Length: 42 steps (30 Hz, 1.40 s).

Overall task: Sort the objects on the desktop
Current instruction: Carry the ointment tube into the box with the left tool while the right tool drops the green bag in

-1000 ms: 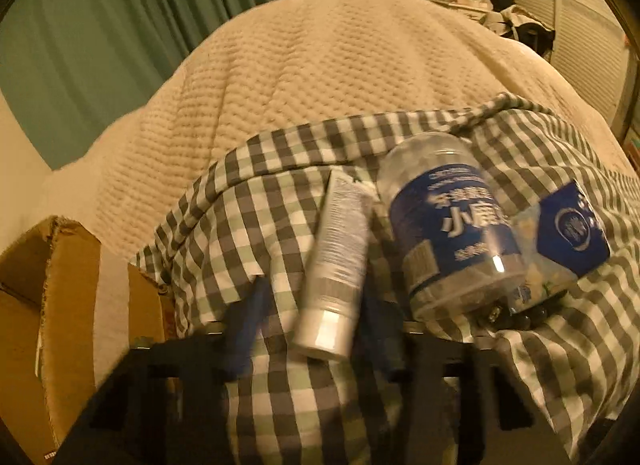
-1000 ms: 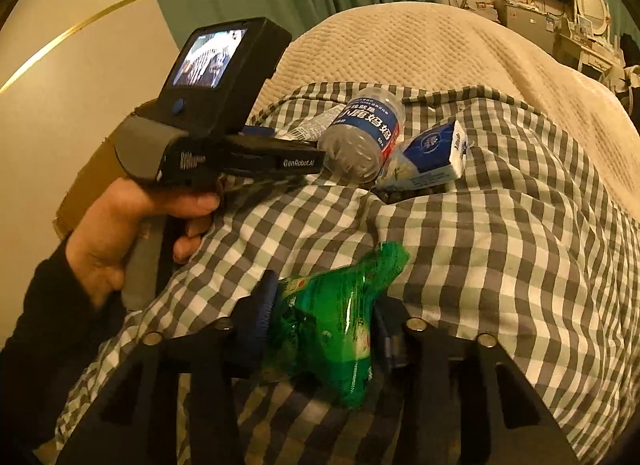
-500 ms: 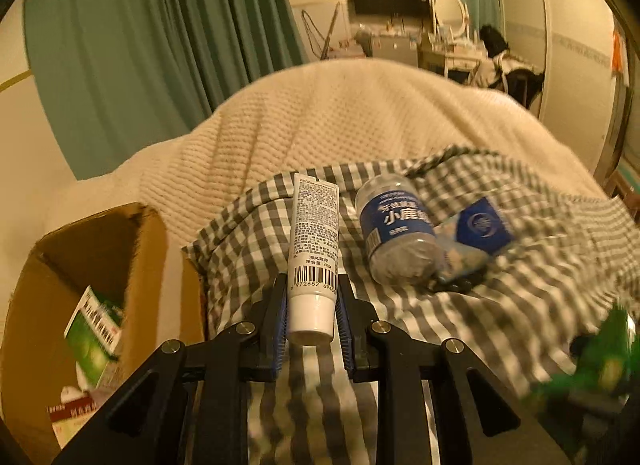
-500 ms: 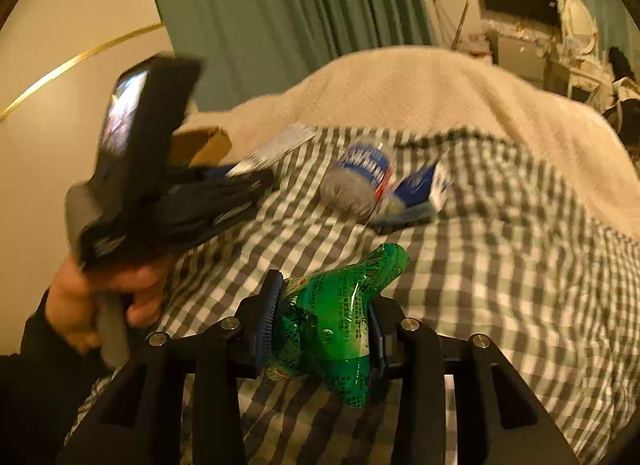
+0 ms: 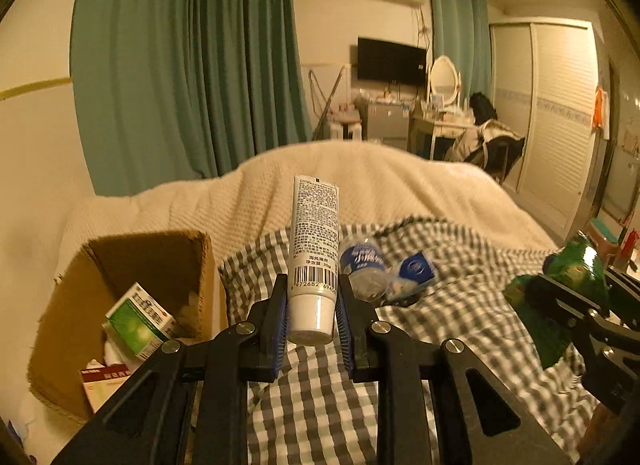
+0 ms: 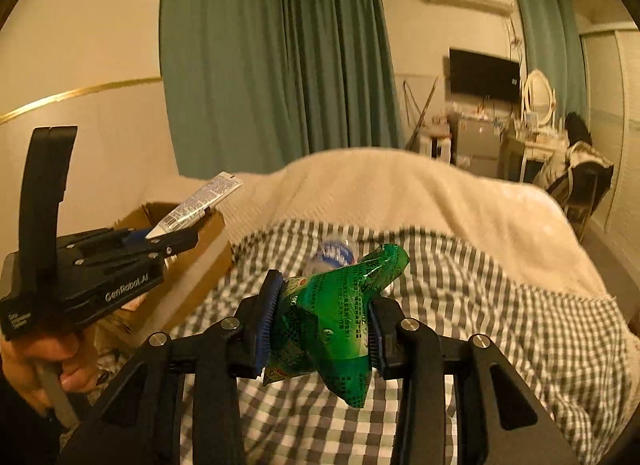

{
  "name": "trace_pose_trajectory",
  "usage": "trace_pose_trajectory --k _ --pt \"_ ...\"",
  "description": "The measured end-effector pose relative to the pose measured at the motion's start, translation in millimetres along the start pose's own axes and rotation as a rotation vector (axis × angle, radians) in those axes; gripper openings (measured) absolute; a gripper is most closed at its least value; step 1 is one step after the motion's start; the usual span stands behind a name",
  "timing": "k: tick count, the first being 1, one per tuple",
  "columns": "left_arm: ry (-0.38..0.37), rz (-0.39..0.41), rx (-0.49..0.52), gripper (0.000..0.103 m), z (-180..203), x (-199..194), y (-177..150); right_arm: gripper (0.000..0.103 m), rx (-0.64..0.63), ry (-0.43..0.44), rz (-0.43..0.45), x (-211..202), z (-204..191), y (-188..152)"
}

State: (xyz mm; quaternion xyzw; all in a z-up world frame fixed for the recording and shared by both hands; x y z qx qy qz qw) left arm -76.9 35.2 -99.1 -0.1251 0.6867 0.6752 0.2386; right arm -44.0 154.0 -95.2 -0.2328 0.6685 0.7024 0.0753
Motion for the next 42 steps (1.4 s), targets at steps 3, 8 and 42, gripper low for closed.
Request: trace_pose_trajectory --k 3,8,42 --pt "0.0 0.033 0.003 0.022 2 -18 7 0.038 -0.01 -0.007 0.029 -13 -9 12" --pt "0.002 0.084 0.006 0.022 -8 -41 18 0.038 -0.021 -0.025 0.073 -29 -25 33" --pt "0.356 0.123 -0.148 0.022 -189 -53 -2 0.038 -0.129 0.253 0.07 32 -171 78"
Point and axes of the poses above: each gripper's, at about its wrist camera, not at the fingertips, and x roughly the way its jaws point, z to its right, y to its top, the point moved 4 cm from there along x, roughly the way its jaws point, and after that the axes turned 4 degrees about -x, right-handed, at the moved point
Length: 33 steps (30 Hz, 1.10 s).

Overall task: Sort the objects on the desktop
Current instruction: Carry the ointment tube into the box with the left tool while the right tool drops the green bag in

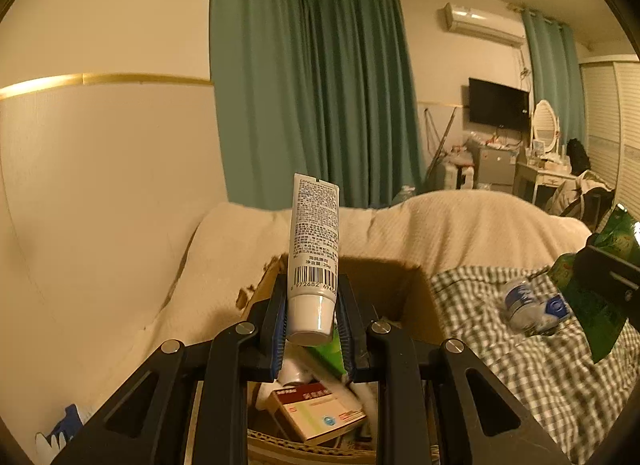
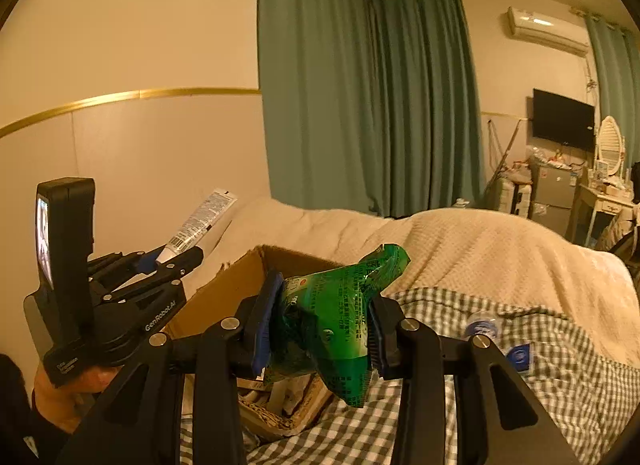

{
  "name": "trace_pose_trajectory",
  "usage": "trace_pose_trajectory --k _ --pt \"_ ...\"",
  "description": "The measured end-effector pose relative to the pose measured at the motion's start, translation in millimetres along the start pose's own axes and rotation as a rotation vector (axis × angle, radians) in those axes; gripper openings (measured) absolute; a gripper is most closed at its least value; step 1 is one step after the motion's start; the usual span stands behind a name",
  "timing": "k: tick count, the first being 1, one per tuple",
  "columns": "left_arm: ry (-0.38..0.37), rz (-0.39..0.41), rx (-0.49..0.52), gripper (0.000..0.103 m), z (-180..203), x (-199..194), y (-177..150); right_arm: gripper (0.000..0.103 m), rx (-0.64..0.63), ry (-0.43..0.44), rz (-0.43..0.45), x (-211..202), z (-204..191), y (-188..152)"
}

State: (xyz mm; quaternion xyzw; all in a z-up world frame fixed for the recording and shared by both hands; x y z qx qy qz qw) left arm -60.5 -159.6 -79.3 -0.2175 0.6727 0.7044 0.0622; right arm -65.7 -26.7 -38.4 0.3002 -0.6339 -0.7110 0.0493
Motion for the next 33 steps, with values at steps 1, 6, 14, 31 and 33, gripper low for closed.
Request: trace_pose_trajectory --k 1,6,14,31,33 --pt "0.0 -0.008 -0.001 0.022 -2 4 -2 0.038 -0.001 0.007 -0.009 5 0 -3" --pt "0.009 -0.053 -0.006 0.022 -8 25 -15 0.038 -0.004 0.055 -0.078 46 -11 -16" --pt "0.045 -0.207 -0.025 0.022 -26 81 -52 0.038 -0.052 0.105 -0.198 103 -34 -48" --pt "0.03 -0.185 -0.045 0.063 -33 80 -50 0.071 -0.029 0.089 -0.198 121 -24 -56" --pt "0.031 -0.166 -0.042 0.071 -32 71 -46 0.075 -0.019 0.069 -0.16 106 -16 -50"
Point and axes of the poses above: each gripper's, at about its wrist camera, not at the fingertips, and x roughly the way its jaws point, z to its right, y to its top, the point moved 4 cm from there along x, roughly the way its jaws point, and after that the axes turned 4 degrees about -x, right-handed, at the moved point
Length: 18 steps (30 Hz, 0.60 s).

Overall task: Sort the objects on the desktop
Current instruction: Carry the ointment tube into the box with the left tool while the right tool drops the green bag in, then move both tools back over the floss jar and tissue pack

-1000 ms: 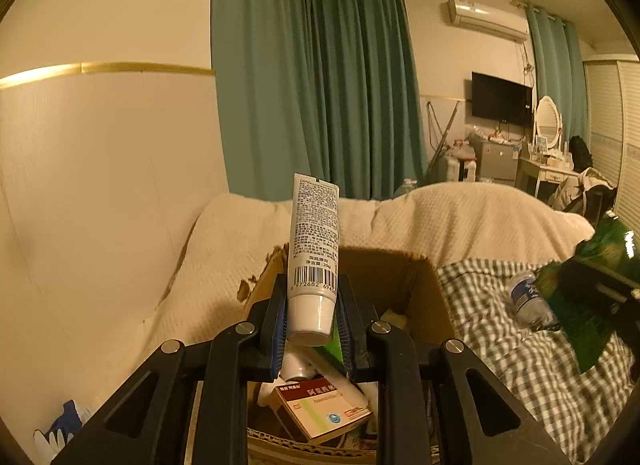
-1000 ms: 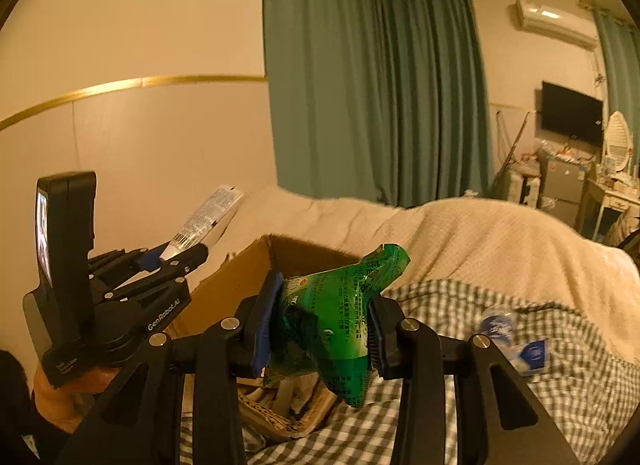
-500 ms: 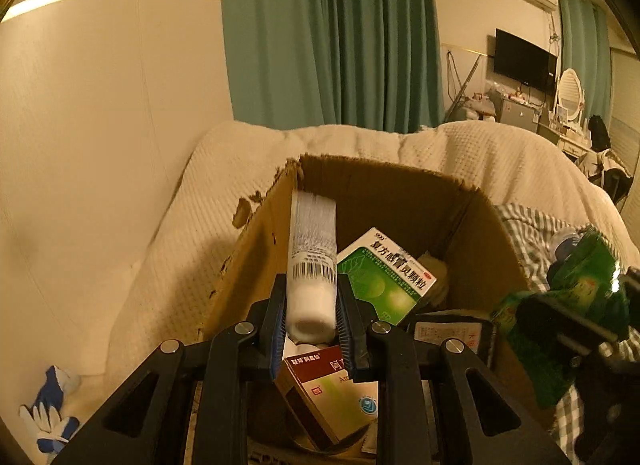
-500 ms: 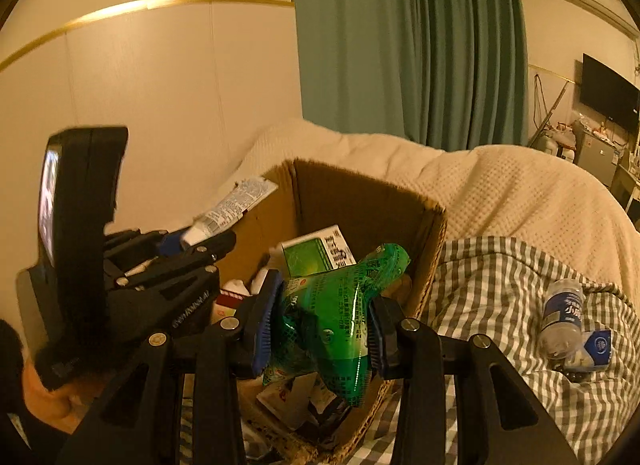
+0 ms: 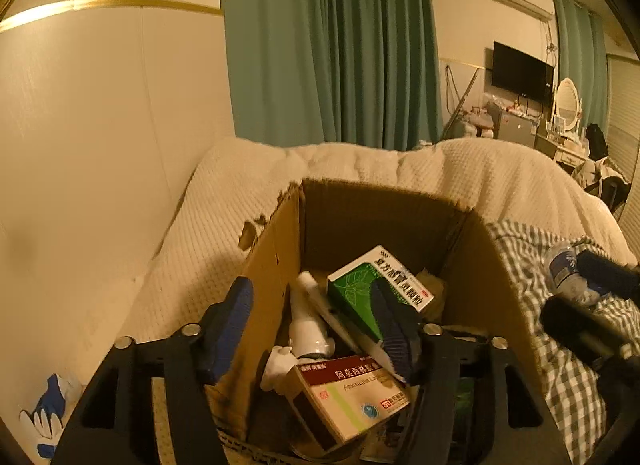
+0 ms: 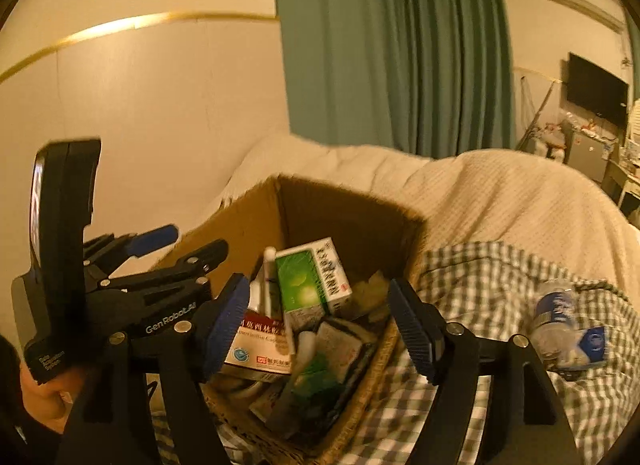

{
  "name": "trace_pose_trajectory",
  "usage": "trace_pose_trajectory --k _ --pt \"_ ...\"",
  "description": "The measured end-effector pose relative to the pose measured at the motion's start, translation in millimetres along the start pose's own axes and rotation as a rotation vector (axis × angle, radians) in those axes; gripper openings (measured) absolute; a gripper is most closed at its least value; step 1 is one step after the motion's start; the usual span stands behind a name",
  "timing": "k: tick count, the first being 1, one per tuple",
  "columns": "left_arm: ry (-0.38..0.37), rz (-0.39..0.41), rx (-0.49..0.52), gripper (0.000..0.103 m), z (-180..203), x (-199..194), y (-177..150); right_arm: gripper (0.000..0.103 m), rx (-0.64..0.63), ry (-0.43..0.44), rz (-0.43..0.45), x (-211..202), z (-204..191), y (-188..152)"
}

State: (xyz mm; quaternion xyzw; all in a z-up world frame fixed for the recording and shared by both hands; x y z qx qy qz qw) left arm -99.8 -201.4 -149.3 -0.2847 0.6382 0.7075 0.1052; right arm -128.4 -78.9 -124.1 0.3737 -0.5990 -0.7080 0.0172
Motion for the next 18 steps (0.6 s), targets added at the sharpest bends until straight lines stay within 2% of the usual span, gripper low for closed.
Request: trace_pose_trajectory --k 4,7,10,14,18 --pt "-0.004 0.048 0.015 0.092 8 -23 7 0.085 -0.036 -0.068 0.071 -32 9 10" --pt "0.005 0.096 0.046 0.1 22 -42 12 0.092 -0.061 -0.129 0.132 -59 20 18" --pt "-0.008 0.148 0.063 0.103 37 -64 17 0.103 -0.074 -0.186 0.203 -88 31 26" --pt "-0.049 0.191 0.057 0.103 58 -89 24 0.103 -0.077 -0.259 0.269 -125 52 34" --pt "-0.07 0.225 -0.009 0.103 71 -105 29 0.103 -0.031 -0.299 0.279 -150 78 32"
Point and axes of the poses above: each gripper's, at about its wrist camera, not at the fingertips, and x roughly the way its jaws point, z to its right, y to its top, the point moved 4 cm from there along x, roughly the way its jaws point, and after that the axes turned 4 degrees about -x, right-handed, at the moved point
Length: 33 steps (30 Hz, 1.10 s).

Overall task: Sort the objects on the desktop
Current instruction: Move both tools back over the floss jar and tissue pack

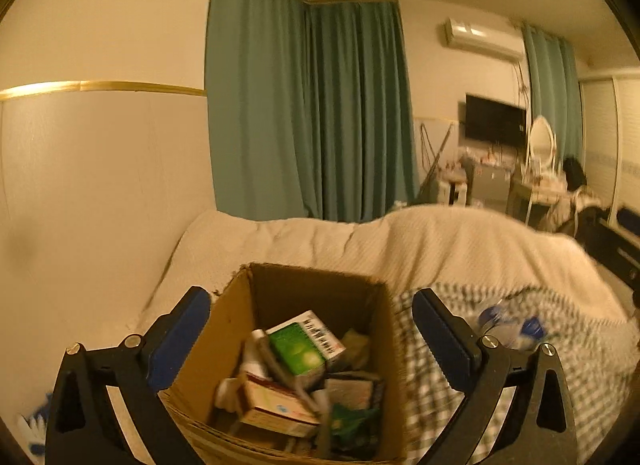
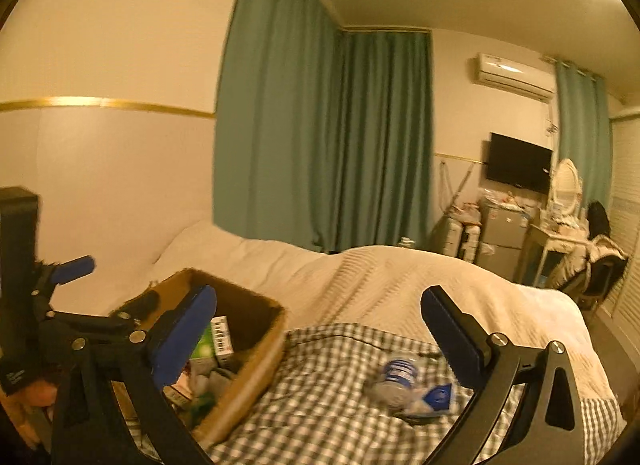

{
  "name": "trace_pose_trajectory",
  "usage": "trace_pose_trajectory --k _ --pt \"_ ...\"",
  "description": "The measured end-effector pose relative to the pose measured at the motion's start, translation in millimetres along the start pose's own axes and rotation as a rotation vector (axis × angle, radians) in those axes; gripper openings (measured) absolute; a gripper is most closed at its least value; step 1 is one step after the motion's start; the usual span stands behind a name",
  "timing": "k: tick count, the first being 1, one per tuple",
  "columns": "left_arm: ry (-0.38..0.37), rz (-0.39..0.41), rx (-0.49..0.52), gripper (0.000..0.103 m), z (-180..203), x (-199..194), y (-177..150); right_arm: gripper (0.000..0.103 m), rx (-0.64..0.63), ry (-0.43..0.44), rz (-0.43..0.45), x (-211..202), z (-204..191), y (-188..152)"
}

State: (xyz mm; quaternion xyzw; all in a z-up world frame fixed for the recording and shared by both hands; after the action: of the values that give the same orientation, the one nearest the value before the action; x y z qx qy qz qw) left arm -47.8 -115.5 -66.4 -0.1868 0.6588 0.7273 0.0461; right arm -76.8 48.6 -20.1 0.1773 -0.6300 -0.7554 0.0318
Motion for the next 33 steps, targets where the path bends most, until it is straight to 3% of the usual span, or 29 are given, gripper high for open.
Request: trace_pose_trajectory --k 6,16,22,33 --pt "-0.052 -0.007 0.034 0.103 40 -6 6 0.103 0.039 -0.051 -0.011 -12 50 -3" --pt "-0.136 -0.085 0.085 0.103 103 14 7 0.103 0.088 -0.103 -0.067 -11 125 -28" --pt "-0.163 -0.153 0.146 0.103 143 43 -3 0.103 0.087 -0.082 -0.15 14 155 -56" --pt "-0.188 -0.306 0.275 0.103 212 117 -51 0.102 0.169 0.043 -0.354 78 187 -129"
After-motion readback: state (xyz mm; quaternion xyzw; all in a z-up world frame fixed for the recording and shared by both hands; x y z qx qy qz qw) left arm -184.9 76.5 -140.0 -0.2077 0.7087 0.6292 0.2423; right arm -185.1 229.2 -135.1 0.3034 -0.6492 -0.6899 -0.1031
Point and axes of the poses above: each gripper's, at about its wrist camera, not at the fingertips, and x roughly the way its jaws point, z to its right, y to its top, the point moved 4 cm from there along x, roughly the way its jaws point, and after that the axes turned 4 degrees about -x, right-handed, at the moved point
